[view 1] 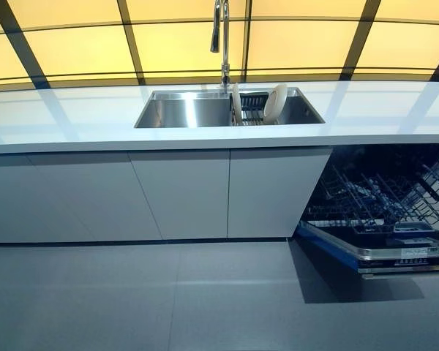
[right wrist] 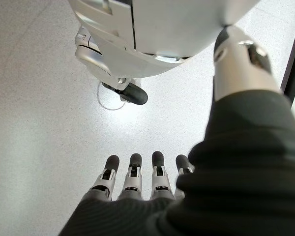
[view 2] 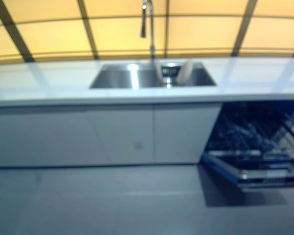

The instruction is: Take plates into dishwasher

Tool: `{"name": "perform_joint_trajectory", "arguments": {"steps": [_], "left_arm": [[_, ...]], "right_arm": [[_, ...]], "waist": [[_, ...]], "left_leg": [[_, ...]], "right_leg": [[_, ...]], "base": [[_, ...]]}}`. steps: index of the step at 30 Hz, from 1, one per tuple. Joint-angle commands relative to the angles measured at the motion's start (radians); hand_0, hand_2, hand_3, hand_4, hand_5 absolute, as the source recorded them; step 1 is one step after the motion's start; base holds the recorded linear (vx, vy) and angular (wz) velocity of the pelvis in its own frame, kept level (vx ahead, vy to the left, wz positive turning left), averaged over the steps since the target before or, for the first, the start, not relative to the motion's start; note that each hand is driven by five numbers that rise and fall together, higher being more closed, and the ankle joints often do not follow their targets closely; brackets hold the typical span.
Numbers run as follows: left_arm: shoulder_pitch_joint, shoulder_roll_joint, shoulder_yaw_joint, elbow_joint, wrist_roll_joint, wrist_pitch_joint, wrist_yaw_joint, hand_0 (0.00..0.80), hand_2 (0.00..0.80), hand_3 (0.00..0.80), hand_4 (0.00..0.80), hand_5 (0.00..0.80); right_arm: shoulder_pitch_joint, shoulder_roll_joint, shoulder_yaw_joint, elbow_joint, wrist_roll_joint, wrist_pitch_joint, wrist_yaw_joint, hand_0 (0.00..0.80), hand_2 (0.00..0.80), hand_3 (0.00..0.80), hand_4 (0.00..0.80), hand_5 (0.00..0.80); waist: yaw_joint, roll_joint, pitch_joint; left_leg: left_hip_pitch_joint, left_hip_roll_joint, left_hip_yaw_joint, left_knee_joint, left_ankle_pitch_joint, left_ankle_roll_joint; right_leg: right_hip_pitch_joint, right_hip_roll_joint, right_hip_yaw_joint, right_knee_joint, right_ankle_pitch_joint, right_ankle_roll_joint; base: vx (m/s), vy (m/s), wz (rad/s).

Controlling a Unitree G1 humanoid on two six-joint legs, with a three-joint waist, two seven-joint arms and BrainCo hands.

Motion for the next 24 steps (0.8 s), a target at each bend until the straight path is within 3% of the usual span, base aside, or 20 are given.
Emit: {"name": "perform_joint_trajectory", "arguments": {"steps": [1, 7, 10, 13, 15, 16, 18, 20, 21, 22, 24], "left_arm": [[-0.071, 0.0, 0.021, 0.027, 0.014, 0.017, 0.004, 0.0, 0.0, 0.0, 0.0, 0.0], [-0.087, 0.002, 0.028, 0.03, -0.018, 0.017, 0.028, 0.0, 0.0, 0.0, 0.0, 0.0], [-0.085, -0.003, 0.045, 0.033, -0.057, 0.048, 0.048, 0.0, 0.0, 0.0, 0.0, 0.0], [-0.08, -0.018, 0.07, 0.046, -0.096, 0.049, 0.084, 0.0, 0.0, 0.0, 0.0, 0.0], [-0.075, -0.029, 0.081, 0.055, -0.122, 0.055, 0.074, 0.0, 0.0, 0.0, 0.0, 0.0], [-0.064, -0.038, 0.086, 0.066, -0.141, 0.069, 0.066, 0.0, 0.0, 0.0, 0.0, 0.0], [-0.05, -0.041, 0.091, 0.076, -0.138, 0.07, 0.055, 0.0, 0.0, 0.0, 0.0, 0.0], [-0.034, -0.044, 0.099, 0.085, -0.123, 0.072, 0.041, 0.0, 0.0, 0.0, 0.0, 0.0], [-0.024, -0.048, 0.099, 0.088, -0.125, 0.078, 0.036, 0.0, 0.0, 0.0, 0.0, 0.0], [-0.016, -0.055, 0.105, 0.089, -0.124, 0.092, 0.031, 0.0, 0.0, 0.0, 0.0, 0.0], [-0.018, -0.055, 0.106, 0.09, -0.123, 0.103, 0.024, 0.0, 0.0, 0.0, 0.0, 0.0]], "right_arm": [[-0.06, 0.045, 0.043, 0.043, 0.003, -0.019, 0.027, 0.0, 0.0, 0.0, 0.0, 0.0], [-0.071, 0.043, 0.043, 0.037, 0.018, -0.024, 0.016, 0.0, 0.0, 0.0, 0.0, 0.0], [-0.074, 0.042, 0.041, 0.044, 0.005, -0.028, 0.015, 0.0, 0.0, 0.0, 0.0, 0.0], [-0.077, 0.04, 0.059, 0.036, 0.027, -0.005, -0.002, 0.0, 0.0, 0.0, 0.0, 0.0], [-0.08, 0.035, 0.07, 0.032, 0.013, 0.017, -0.035, 0.0, 0.0, 0.0, 0.0, 0.0], [-0.083, 0.036, 0.075, 0.044, 0.019, 0.023, -0.063, 0.0, 0.0, 0.0, 0.0, 0.0], [-0.088, 0.037, 0.073, 0.053, 0.014, 0.021, -0.066, 0.0, 0.0, 0.0, 0.0, 0.0], [-0.093, 0.041, 0.067, 0.057, -0.018, 0.023, -0.068, 0.0, 0.0, 0.0, 0.0, 0.0], [-0.092, 0.042, 0.072, 0.056, -0.015, 0.022, -0.08, 0.0, 0.0, 0.0, 0.0, 0.0], [-0.093, 0.04, 0.065, 0.055, 0.009, 0.019, -0.087, 0.0, 0.0, 0.0, 0.0, 0.0], [-0.095, 0.042, 0.048, 0.054, 0.024, 0.019, -0.096, 0.0, 0.0, 0.0, 0.0, 0.0]], "waist": [[-0.001, -0.01, 0.052], [-0.01, -0.009, 0.067], [-0.014, -0.025, 0.075], [-0.003, -0.069, 0.114], [0.02, -0.059, 0.155], [0.044, -0.029, 0.172], [0.062, -0.006, 0.18], [0.088, 0.019, 0.184], [0.109, 0.029, 0.18], [0.12, 0.033, 0.173], [0.112, 0.034, 0.163]], "left_leg": [[-0.015, -0.105, -0.003, 0.008, -0.039, 0.102], [-0.015, -0.099, -0.021, 0.053, -0.06, 0.109], [-0.03, -0.09, -0.021, 0.147, -0.097, 0.101], [-0.215, -0.081, -0.001, 0.548, -0.072, 0.08], [-0.395, -0.096, -0.009, 0.702, 0.015, 0.07], [-0.449, -0.108, -0.011, 0.588, 0.08, 0.053], [-0.443, -0.097, -0.009, 0.451, 0.135, 0.036], [-0.439, -0.084, -0.042, 0.26, 0.206, 0.014], [-0.448, -0.082, -0.08, 0.14, 0.246, -0.001], [-0.454, -0.081, -0.08, 0.11, 0.239, 0.001], [-0.437, -0.066, -0.016, 0.109, 0.196, 0.013]], "right_leg": [[-0.011, 0.091, 0.006, 0.125, -0.125, -0.033], [-0.028, 0.097, 0.012, 0.198, -0.167, -0.052], [-0.024, 0.097, 0.025, 0.205, -0.178, -0.072], [-0.01, 0.084, 0.053, 0.191, -0.165, -0.116], [0.004, 0.102, 0.08, 0.209, -0.172, -0.14], [0.028, 0.13, 0.095, 0.206, -0.183, -0.136], [0.056, 0.151, 0.109, 0.194, -0.193, -0.128], [0.1, 0.165, 0.123, 0.176, -0.207, -0.117], [0.132, 0.166, 0.14, 0.169, -0.221, -0.11], [0.156, 0.155, 0.148, 0.168, -0.24, -0.106], [0.164, 0.134, 0.135, 0.177, -0.259, -0.094]], "base": [[-0.014, -0.032, 0.0], [0.005, -0.077, 0.0], [0.053, -0.121, 0.0], [0.04, -0.165, -0.07], [0.123, -0.077, -0.06], [0.215, 0.013, 0.13], [0.332, 0.09, -0.47], [0.427, 0.143, -0.82], [0.477, 0.203, -0.73], [0.448, 0.216, -0.56], [0.267, 0.166, -0.36]]}}
